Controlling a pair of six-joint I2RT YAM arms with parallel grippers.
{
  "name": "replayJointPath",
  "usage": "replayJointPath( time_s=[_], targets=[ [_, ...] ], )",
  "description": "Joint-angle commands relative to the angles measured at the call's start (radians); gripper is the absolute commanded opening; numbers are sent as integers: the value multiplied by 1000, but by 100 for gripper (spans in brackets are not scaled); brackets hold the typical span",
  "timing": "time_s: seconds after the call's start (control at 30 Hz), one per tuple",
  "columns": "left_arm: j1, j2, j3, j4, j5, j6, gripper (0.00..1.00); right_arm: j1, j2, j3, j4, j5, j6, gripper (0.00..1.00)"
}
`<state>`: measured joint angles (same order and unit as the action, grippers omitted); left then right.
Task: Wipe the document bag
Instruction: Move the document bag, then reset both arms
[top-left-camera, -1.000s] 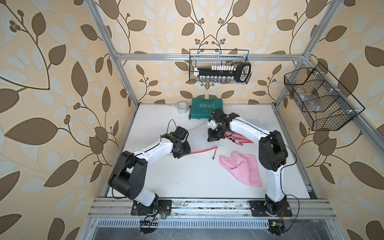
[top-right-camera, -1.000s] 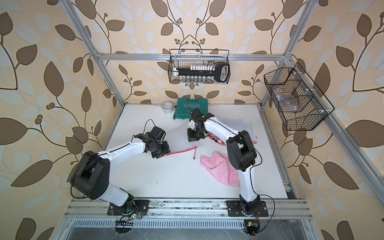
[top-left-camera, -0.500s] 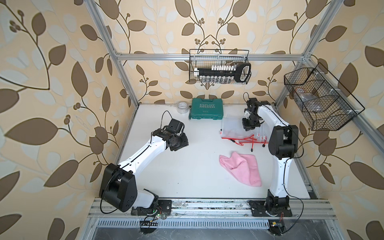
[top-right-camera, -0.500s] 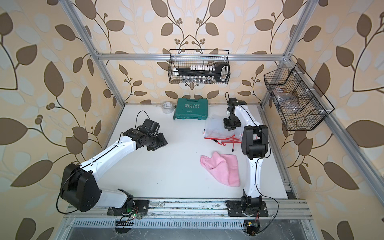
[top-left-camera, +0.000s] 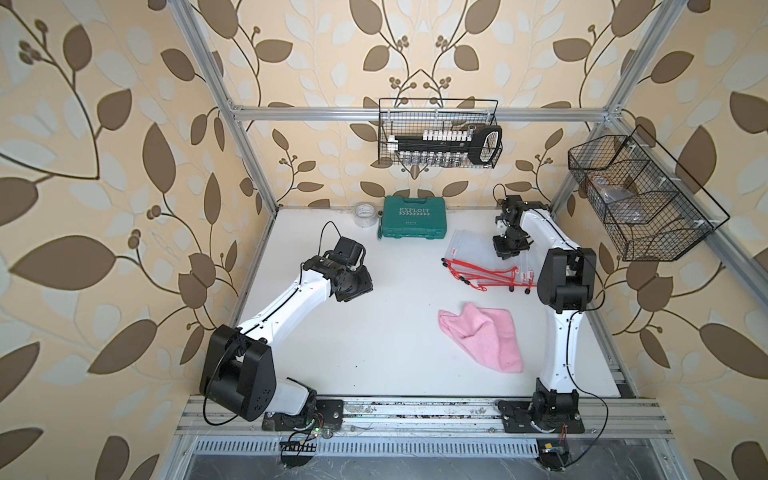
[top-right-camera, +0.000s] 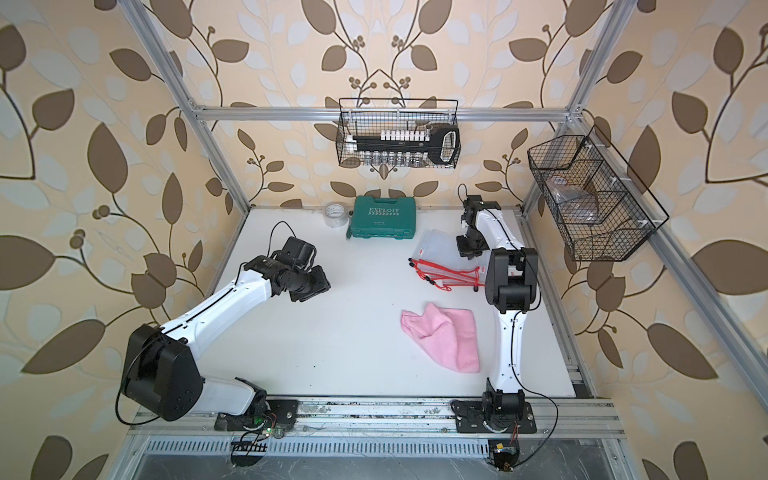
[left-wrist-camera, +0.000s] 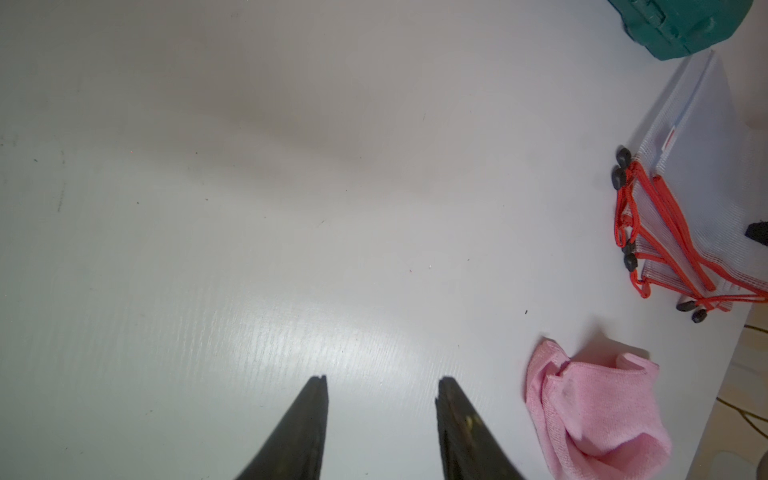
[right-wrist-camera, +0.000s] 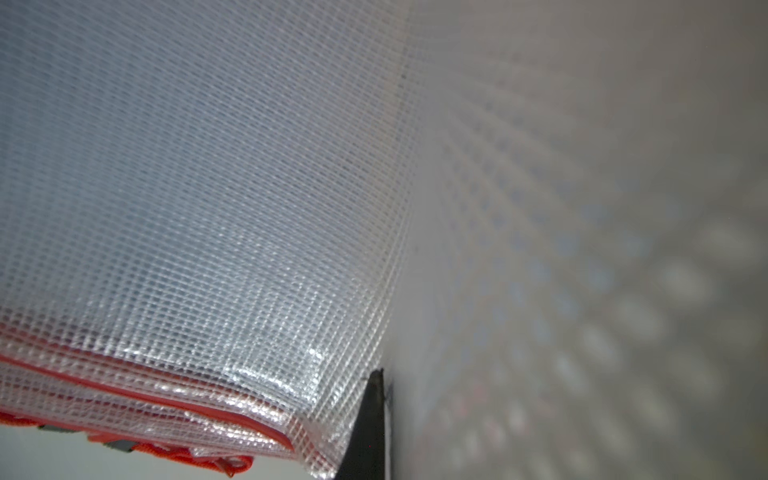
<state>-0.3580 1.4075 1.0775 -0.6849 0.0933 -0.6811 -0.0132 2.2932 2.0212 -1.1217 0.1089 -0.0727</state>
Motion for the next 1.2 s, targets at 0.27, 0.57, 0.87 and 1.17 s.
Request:
replayJointPath(
  time_s=[0.27, 0.57, 0.87, 1.17],
  targets=[
    [28, 27, 30, 11, -9, 28, 46, 1, -1, -28, 19, 13, -47, 23],
    [42, 27, 27, 20, -8, 36, 50, -1, -89, -67, 72, 122, -1, 98],
    [71, -9, 38, 19, -103, 86, 53, 6, -317, -195, 154, 133, 168, 98],
    [167, -68, -27, 178, -417, 269, 91, 67, -809, -842, 690, 167, 275, 98]
  ],
)
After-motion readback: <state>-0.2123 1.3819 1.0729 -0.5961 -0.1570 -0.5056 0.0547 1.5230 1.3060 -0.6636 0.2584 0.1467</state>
